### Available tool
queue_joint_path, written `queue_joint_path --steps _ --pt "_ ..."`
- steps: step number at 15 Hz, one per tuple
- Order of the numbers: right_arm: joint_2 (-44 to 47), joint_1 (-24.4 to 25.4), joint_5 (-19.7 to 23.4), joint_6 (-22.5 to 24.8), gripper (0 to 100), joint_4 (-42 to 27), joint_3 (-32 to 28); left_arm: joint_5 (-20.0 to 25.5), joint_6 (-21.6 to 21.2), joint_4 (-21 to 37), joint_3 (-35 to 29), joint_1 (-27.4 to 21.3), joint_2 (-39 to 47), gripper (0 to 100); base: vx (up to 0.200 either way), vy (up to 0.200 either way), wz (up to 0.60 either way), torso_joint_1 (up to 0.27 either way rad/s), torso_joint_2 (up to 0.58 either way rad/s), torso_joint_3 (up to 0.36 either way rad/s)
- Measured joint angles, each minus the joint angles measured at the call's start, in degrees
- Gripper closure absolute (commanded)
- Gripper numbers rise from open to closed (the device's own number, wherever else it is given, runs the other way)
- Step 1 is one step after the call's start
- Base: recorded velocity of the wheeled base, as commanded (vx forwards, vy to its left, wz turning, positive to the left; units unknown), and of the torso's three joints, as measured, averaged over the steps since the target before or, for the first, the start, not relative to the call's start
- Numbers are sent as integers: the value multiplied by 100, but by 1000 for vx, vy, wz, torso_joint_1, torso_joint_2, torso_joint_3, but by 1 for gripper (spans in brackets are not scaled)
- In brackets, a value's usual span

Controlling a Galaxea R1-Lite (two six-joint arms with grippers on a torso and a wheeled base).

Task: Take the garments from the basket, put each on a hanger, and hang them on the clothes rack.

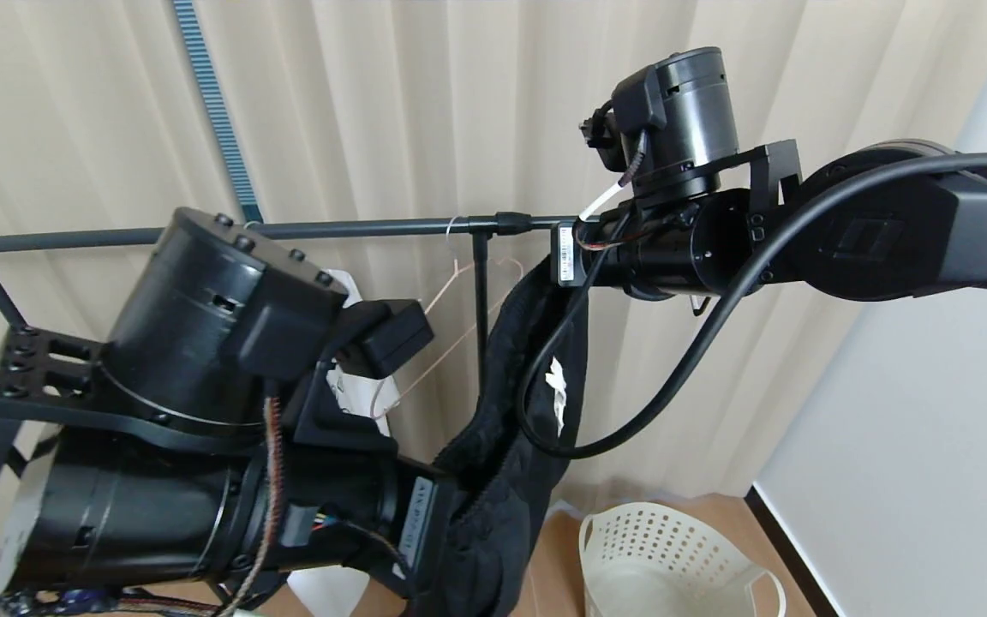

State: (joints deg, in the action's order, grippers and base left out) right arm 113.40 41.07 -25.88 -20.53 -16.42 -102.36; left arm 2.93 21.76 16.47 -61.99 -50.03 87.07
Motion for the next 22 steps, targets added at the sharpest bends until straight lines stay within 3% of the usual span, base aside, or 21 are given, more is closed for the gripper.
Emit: queue_joint_path --steps 2,5,10,13,16,20,22 --pt "49 27 130 -16 100 -2 -124 191 383 -84 -430 -162 350 100 0 0 0 0 0 0" --pt "60 104 249 -141 100 -5 -155 229 525 -246 -714 -289 673 100 0 0 0 0 0 0" --pt "-100 41 227 -161 100 -9 24 98 492 -244 -302 -38 557 100 0 0 0 0 0 0" --pt "-488 -168 45 -122 100 -33 579 -393 443 -255 -9 393 362 100 0 0 0 0 0 0" --pt "-931 -232 -69 28 100 -35 1128 -484 369 -411 -113 742 306 100 0 0 0 0 0 0" --pt "-2032 5 -502 313 100 -41 2764 -702 185 -657 -545 1009 552 100 0 0 0 0 0 0" --pt "-2338 138 -619 709 100 -46 3283 -790 156 -668 -920 1051 764 100 0 0 0 0 0 0"
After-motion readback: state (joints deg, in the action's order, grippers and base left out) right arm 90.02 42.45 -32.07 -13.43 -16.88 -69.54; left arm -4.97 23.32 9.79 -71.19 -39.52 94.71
